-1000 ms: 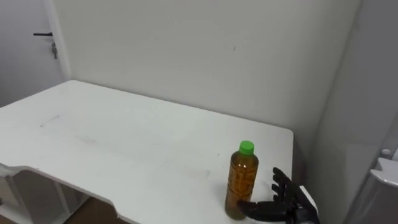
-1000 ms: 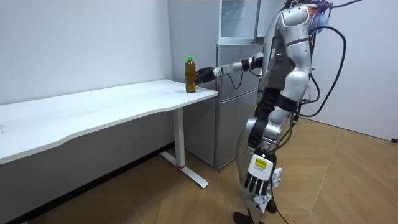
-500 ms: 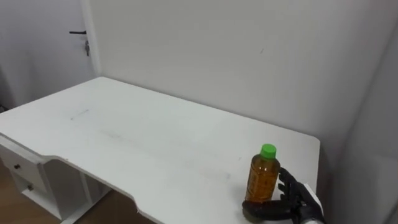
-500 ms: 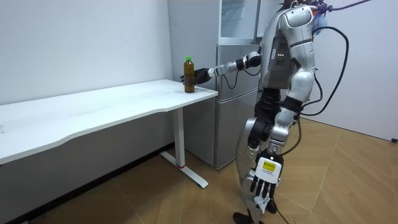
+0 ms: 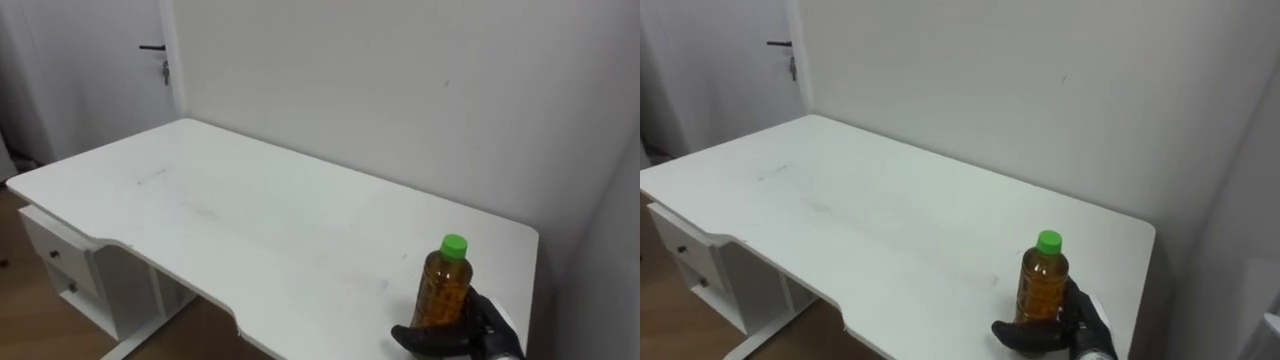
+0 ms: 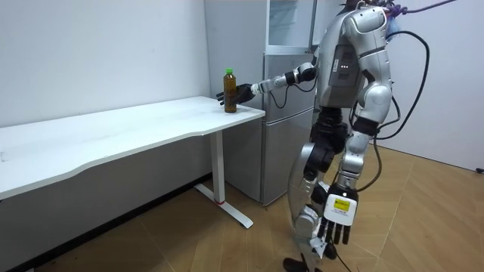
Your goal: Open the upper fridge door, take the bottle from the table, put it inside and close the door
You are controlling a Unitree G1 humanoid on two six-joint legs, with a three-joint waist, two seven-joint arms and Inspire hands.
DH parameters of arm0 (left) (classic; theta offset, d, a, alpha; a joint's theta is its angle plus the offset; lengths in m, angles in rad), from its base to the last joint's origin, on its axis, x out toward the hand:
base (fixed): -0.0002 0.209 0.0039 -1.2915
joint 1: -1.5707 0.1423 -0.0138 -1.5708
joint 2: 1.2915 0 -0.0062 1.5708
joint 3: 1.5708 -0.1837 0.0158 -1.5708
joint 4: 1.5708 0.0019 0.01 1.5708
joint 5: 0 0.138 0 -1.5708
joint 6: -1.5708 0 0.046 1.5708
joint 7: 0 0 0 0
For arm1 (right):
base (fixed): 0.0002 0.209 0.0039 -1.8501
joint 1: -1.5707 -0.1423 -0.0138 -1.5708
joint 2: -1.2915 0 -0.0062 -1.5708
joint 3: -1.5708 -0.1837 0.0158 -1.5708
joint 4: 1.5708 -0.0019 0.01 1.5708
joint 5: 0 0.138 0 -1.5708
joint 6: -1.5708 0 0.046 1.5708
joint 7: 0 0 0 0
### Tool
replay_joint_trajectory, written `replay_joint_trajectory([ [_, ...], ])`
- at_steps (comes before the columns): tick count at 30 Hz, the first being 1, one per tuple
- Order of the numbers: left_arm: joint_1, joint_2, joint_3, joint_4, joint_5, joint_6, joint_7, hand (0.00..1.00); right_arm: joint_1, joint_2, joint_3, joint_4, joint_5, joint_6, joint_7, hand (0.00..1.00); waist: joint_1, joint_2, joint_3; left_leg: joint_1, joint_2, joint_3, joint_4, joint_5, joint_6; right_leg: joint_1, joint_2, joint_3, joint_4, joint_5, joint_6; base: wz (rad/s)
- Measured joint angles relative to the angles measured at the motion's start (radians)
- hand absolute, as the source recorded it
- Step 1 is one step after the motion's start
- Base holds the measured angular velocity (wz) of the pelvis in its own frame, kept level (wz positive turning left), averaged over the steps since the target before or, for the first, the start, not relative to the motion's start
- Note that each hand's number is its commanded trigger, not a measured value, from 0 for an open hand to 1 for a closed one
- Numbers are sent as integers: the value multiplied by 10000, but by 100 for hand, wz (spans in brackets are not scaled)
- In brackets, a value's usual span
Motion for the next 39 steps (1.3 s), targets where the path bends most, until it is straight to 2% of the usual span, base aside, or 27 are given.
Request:
replay_joint_trajectory([
  [8, 171, 0, 1, -148, -2, -4, -2, 0, 0, -81, 0, 0, 290, -1, -77, 0, 3, 44, 8, -19, -38, 8, 6, 28, 41, -11, -70, -129, 91, -11, 23, 3],
  [9, 171, 1, -14, -167, -7, -18, -2, 0, -1, -79, 0, 0, 400, -7, -95, 20, 4, 53, 10, -21, -38, 8, 6, 30, 42, -10, -70, -141, 94, -11, 23, 0],
  [10, 171, 2, -31, -179, -7, -36, -2, 0, -1, -78, 0, 0, 551, -35, -159, 76, 4, 57, 8, -22, -37, 7, 6, 32, 43, -9, -71, -170, 101, -11, 23, 0],
  [11, 171, 2, -40, -181, -8, -48, -2, 0, -1, -78, 0, 1, 623, -58, -182, 96, 4, 61, 9, -24, -37, 7, 6, 33, 44, -7, -71, -203, 102, -11, 23, 0],
  [12, 172, 2, -73, -186, -12, -64, 0, 0, -1, -78, 0, 1, 668, -90, -219, 100, 4, 71, 14, -35, -35, 7, 6, 36, 45, -6, -71, -276, 102, -11, 23, 3],
  [15, 182, 1, -202, -235, -18, -76, 8, 0, -1, -81, -9, 5, 774, -178, -389, 100, 0, 103, 30, -87, -29, 7, 70, 38, 46, -3, -73, -378, 102, -11, 23, 4],
  [18, 184, 0, -324, -382, -25, -106, 9, 0, -1, -63, 22, 31, 1071, -194, -384, 100, 104, 195, 82, -80, -21, 22, 89, 38, 45, 10, -75, -373, 103, -11, 23, 2],
  [23, 255, -18, -341, -406, -28, -248, -8, 0, -1, -16, 20, 84, 1661, -262, -246, 100, 180, 298, 84, -79, -14, 5, 148, 37, 45, 58, -82, -384, 103, -11, 23, 1],
  [27, 288, -45, -373, -404, -106, -287, 18, 0, 10, 56, 39, 101, 2220, -248, -163, 100, 178, 427, 130, -88, -17, 4, 162, 37, 45, 68, -86, -392, 103, -11, 23, 1],
  [31, 307, -56, -413, -403, -98, -309, 36, 0, 29, 210, 44, 99, 2573, -246, -117, 100, 166, 547, 65, -89, -15, 6, 156, 36, 45, 62, -98, -390, 106, -11, 23, 0],
  [39, 299, -56, -399, -345, 5, -427, 215, 0, 61, 241, 127, -405, 2562, -246, -182, 100, 162, 591, 39, -81, -14, 33, 104, 41, 43, -8, -68, -266, 91, -11, 23, -1],
])
